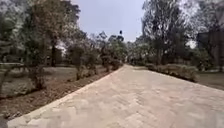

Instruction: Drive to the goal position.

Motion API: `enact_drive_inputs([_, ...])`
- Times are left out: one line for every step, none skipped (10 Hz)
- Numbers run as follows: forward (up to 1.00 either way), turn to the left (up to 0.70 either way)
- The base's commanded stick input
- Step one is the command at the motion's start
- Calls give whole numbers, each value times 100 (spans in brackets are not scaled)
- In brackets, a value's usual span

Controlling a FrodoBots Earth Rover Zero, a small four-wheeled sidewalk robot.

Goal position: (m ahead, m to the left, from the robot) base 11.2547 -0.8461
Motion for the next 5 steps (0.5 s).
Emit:
enact_drive_inputs([70, -35])
enact_drive_inputs([70, 0])
enact_drive_inputs([70, 0])
enact_drive_inputs([70, 0])
enact_drive_inputs([70, 0])
